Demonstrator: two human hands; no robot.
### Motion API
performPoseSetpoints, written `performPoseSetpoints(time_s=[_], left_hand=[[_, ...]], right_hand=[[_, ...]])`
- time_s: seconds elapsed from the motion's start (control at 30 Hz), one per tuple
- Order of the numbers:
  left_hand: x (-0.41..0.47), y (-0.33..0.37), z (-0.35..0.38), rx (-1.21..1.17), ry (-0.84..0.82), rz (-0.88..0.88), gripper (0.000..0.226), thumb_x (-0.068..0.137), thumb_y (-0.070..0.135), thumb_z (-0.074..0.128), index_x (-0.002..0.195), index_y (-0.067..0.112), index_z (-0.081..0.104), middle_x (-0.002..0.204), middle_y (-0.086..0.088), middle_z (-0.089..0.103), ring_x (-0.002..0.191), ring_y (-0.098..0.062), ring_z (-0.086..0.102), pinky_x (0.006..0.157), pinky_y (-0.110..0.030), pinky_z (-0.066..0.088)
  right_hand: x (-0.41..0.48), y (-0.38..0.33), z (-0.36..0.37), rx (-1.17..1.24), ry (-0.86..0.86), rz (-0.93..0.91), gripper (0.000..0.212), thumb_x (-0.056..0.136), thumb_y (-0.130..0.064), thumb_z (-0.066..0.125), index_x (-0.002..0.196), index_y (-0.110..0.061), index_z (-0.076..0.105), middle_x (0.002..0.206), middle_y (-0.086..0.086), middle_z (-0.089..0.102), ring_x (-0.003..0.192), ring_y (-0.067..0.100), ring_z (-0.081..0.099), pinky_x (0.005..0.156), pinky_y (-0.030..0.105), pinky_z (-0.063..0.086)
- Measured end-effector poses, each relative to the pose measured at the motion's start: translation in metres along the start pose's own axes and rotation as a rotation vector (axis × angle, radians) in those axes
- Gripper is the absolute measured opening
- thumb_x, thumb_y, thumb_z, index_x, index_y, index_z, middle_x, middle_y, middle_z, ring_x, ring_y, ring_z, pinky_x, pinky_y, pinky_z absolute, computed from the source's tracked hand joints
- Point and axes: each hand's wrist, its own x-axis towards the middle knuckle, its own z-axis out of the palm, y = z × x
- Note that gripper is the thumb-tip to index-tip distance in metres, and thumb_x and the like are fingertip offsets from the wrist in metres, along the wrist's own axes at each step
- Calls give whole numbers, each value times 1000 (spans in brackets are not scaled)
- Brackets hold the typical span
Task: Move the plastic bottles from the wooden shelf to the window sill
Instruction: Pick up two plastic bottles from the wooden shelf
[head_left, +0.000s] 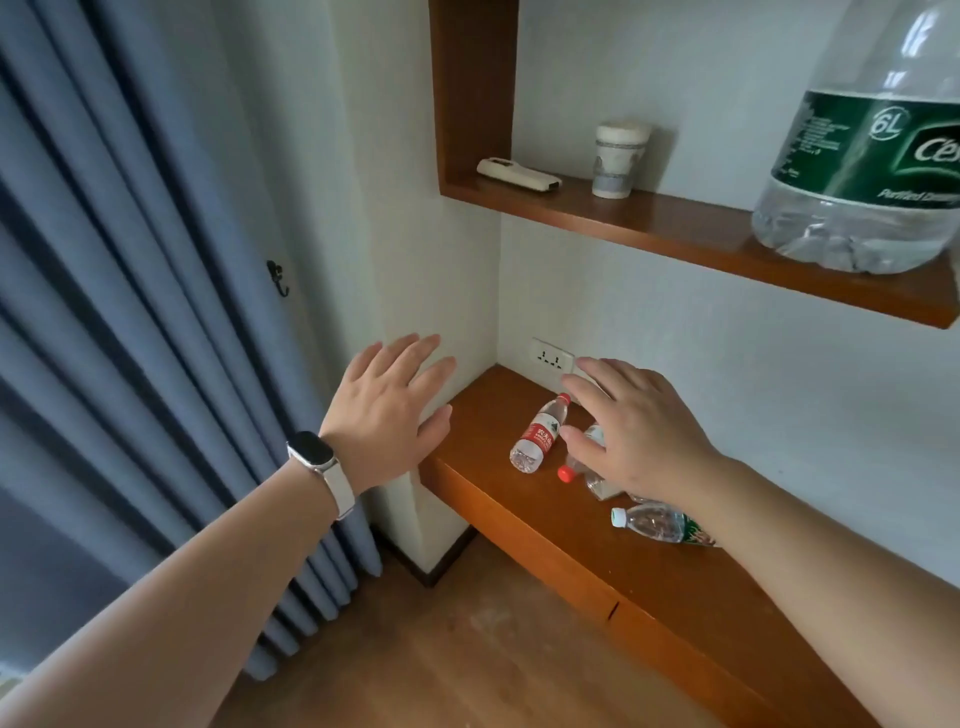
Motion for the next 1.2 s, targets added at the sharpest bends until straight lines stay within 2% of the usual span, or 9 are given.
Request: performPoseSetpoints(time_s=[0.23,0.37,0.53,0.7,0.87,0.97,1.03,1.1,1.2], left_hand=[[37,-11,41,-87,-5,52,45,90,32,58,130,13,63,140,-16,61,129,-41,56,106,-61,43],[63,-7,74,-118,-59,51,49,92,38,52,136,16,60,145,-12,57,134,-38,52,110,-60,40],[104,3,125,-152,-51,44,47,92,38,56,135,18,60,144,-9,59,133,-36,54,110,-59,41],[151,13,179,-138,-99,93,48,94,45,53,136,23,57,144,-5,59,132,-31,54,111,-52,36],[185,28,225,-83,-177,245,50,93,45,45,133,21,62,142,-7,61,131,-31,57,110,-54,35],[195,32,252,-104,-233,271,52,94,47,41,131,20,65,139,-9,63,129,-32,59,106,-58,43],[197,35,268,-126,-263,278,52,94,48,40,129,19,67,136,-10,65,126,-34,61,102,-58,47],[199,38,282,-129,-248,302,49,93,47,43,125,19,69,132,-10,68,121,-34,65,98,-58,48],[204,41,306,-141,-216,341,44,85,41,66,121,18,71,127,-11,71,116,-34,68,95,-56,51]], right_hand=[[20,15,19,-1,-47,96,60,92,-58,32,138,-25,50,147,3,49,134,26,44,106,41,40],[34,36,46,14,-70,118,62,93,-60,29,141,-25,47,149,2,47,136,25,43,108,41,37],[64,70,84,60,-85,139,61,94,-59,31,140,-24,49,147,3,49,135,26,45,108,41,38],[93,113,122,82,-104,172,57,91,-61,40,135,-27,54,143,2,54,130,27,52,105,43,41],[104,146,158,93,-55,165,53,88,-59,50,129,-27,58,133,0,61,120,24,59,99,42,47],[109,157,179,146,-45,148,51,87,-58,53,127,-26,56,130,0,63,116,24,62,96,43,49],[110,160,192,200,-87,173,51,90,-59,44,129,-27,50,134,1,61,119,26,60,97,46,48],[108,161,206,237,-153,207,56,91,-61,36,134,-27,46,141,2,56,126,28,56,102,48,45],[100,170,229,256,-253,244,59,94,-60,37,141,-25,44,149,2,46,137,27,42,112,48,36]])
